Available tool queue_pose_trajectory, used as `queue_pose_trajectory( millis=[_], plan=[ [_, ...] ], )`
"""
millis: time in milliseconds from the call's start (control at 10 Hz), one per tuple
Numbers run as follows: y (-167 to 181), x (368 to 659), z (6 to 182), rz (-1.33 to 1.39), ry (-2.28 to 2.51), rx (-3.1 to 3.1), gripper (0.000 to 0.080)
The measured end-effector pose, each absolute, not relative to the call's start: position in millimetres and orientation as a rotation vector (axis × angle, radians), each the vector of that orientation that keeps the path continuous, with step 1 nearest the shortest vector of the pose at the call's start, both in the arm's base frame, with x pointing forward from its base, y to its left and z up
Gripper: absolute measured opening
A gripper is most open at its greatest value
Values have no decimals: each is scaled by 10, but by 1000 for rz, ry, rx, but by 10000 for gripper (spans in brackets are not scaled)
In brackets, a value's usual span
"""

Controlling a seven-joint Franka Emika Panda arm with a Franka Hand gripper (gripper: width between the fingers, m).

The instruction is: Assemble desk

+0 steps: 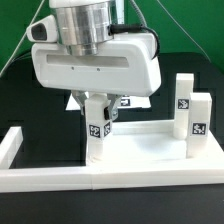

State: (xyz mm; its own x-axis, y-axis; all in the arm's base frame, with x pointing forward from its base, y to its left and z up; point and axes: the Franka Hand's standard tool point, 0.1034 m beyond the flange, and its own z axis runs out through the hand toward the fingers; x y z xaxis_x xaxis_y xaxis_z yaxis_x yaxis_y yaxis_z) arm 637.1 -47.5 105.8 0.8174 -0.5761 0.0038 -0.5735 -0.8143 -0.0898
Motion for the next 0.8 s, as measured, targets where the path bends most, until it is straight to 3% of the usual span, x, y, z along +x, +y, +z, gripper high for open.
queue_pose_trajectory(
  millis=[400,800],
  plan=[
    [-503,6342,1037,83,1953,-2229,293],
    [-486,6339,1032,87,1980,-2208,293]
  ],
)
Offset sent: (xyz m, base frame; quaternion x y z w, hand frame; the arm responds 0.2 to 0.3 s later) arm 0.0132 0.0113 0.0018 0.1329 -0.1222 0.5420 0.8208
